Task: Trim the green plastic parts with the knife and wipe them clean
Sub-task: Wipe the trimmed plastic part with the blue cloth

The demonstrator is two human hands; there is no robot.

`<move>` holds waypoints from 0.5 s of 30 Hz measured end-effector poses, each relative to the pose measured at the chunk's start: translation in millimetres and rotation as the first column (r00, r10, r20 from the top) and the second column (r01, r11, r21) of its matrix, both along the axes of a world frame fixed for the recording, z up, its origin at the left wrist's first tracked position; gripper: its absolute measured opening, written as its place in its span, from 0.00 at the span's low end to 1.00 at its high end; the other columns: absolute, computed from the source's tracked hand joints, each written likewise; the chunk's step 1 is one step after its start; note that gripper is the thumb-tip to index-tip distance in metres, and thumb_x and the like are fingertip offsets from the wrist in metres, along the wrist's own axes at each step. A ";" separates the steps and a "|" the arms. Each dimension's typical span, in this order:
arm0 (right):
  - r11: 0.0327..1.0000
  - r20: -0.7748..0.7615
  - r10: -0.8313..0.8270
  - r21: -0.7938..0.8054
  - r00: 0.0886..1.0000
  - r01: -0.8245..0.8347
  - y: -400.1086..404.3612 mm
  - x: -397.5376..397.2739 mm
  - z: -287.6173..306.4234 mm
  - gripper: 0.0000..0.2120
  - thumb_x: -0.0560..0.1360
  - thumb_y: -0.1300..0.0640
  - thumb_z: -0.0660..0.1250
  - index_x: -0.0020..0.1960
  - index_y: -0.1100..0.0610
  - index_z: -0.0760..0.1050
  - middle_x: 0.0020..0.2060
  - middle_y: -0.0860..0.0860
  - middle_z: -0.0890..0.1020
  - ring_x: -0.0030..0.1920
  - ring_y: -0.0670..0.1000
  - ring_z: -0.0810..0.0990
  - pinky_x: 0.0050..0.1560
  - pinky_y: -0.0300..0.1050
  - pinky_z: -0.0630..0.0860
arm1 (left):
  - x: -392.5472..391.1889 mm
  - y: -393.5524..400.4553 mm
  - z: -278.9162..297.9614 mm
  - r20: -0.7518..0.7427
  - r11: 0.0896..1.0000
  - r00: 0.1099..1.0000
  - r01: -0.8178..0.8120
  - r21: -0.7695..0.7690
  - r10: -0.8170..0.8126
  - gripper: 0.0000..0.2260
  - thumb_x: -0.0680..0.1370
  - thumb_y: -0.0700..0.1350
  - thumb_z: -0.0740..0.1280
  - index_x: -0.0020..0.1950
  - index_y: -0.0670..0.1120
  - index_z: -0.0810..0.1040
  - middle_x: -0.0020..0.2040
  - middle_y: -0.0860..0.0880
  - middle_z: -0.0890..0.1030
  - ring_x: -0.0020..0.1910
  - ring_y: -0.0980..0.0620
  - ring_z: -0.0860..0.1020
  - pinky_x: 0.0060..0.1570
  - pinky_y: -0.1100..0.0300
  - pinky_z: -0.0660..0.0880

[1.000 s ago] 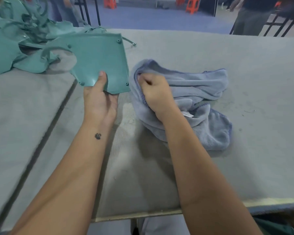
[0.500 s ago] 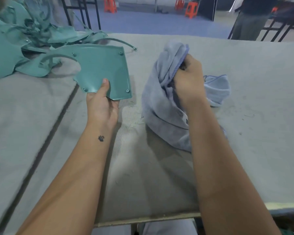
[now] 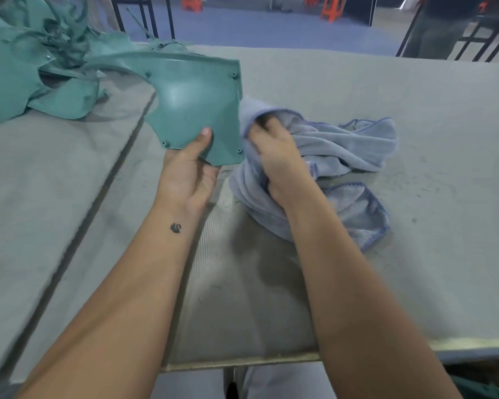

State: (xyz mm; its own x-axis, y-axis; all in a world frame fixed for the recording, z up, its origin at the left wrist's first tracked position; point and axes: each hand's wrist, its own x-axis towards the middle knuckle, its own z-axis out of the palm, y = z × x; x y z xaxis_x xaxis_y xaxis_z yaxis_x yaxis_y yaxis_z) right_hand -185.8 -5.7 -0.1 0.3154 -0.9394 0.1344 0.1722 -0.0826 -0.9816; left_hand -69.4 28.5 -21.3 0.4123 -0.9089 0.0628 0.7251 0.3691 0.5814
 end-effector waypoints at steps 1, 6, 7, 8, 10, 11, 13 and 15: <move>0.997 -0.061 0.012 -0.073 0.998 -0.017 1.0 3.0 -4.3 0.05 0.79 0.62 0.62 0.54 0.59 0.74 0.43 0.51 0.79 0.44 0.47 0.77 0.47 0.40 0.75 | -0.4 1.1 -0.6 0.022 1.000 1.000 0.005 0.018 -0.006 0.16 0.79 0.31 0.60 0.67 0.36 0.71 0.53 0.41 0.82 0.48 0.47 0.83 0.46 0.55 0.81; 0.935 -0.374 -0.174 -0.353 0.911 0.034 -4.7 0.2 -12.5 0.03 0.75 0.64 0.67 0.46 0.59 0.74 0.40 0.50 0.78 0.41 0.46 0.76 0.39 0.28 0.71 | -1.5 1.0 -1.2 0.122 0.994 0.992 0.001 0.111 -0.014 0.10 0.79 0.31 0.61 0.58 0.38 0.76 0.46 0.44 0.84 0.44 0.49 0.84 0.41 0.57 0.81; 0.916 -0.376 -0.211 -0.399 0.902 0.048 -4.3 1.7 -13.1 0.02 0.76 0.63 0.66 0.45 0.58 0.75 0.39 0.49 0.78 0.40 0.46 0.76 0.39 0.29 0.70 | -1.5 1.9 -0.4 0.145 0.993 0.989 -0.004 0.117 -0.013 0.09 0.79 0.31 0.62 0.57 0.39 0.76 0.46 0.45 0.85 0.44 0.49 0.84 0.40 0.56 0.81; 0.900 -0.378 -0.261 -0.429 0.888 0.082 -4.1 4.1 -14.0 0.03 0.77 0.61 0.65 0.44 0.59 0.75 0.37 0.49 0.78 0.39 0.47 0.75 0.39 0.33 0.70 | -1.4 1.6 -1.2 0.159 0.993 0.987 0.003 0.120 -0.022 0.10 0.79 0.31 0.62 0.57 0.40 0.76 0.46 0.45 0.85 0.44 0.49 0.84 0.40 0.56 0.81; 0.886 -0.385 -0.363 -0.423 0.849 0.187 -5.1 7.2 -14.2 0.11 0.79 0.56 0.62 0.39 0.58 0.75 0.32 0.48 0.76 0.36 0.50 0.75 0.40 0.44 0.72 | -2.7 4.3 0.6 0.194 0.993 0.980 0.028 0.118 -0.051 0.10 0.79 0.31 0.62 0.56 0.41 0.77 0.46 0.46 0.85 0.45 0.49 0.84 0.40 0.57 0.81; 0.896 -0.392 -0.383 -0.379 0.836 0.232 -6.8 7.5 -12.9 0.14 0.80 0.53 0.60 0.37 0.56 0.74 0.30 0.48 0.75 0.36 0.52 0.76 0.40 0.47 0.74 | -2.5 5.8 1.4 0.219 0.992 0.974 0.041 0.122 -0.067 0.10 0.79 0.31 0.62 0.56 0.42 0.77 0.46 0.47 0.86 0.45 0.50 0.84 0.40 0.57 0.81; 0.932 -0.359 -0.336 -0.260 0.871 0.253 -7.4 7.6 -9.3 0.21 0.81 0.49 0.58 0.32 0.56 0.72 0.29 0.51 0.76 0.36 0.58 0.78 0.43 0.56 0.78 | 0.4 6.6 2.4 0.278 0.989 0.957 0.044 0.139 -0.082 0.10 0.79 0.31 0.63 0.54 0.43 0.78 0.45 0.48 0.86 0.45 0.50 0.84 0.39 0.57 0.81; 0.956 -0.253 -0.276 -0.175 0.927 0.236 -3.5 7.2 -6.9 0.23 0.82 0.49 0.56 0.32 0.59 0.72 0.28 0.55 0.76 0.33 0.59 0.78 0.41 0.55 0.79 | 5.8 7.1 4.5 0.313 0.987 0.945 0.046 0.156 -0.093 0.10 0.79 0.32 0.63 0.55 0.43 0.78 0.45 0.49 0.86 0.45 0.50 0.84 0.40 0.57 0.81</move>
State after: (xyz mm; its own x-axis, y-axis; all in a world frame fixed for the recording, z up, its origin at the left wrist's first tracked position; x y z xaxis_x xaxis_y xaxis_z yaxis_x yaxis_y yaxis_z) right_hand -178.6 -9.1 -7.0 0.1095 -0.9710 0.2126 -0.1442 -0.2271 -0.9631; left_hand -63.6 35.7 -16.8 0.3280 -0.9435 0.0465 0.5141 0.2197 0.8291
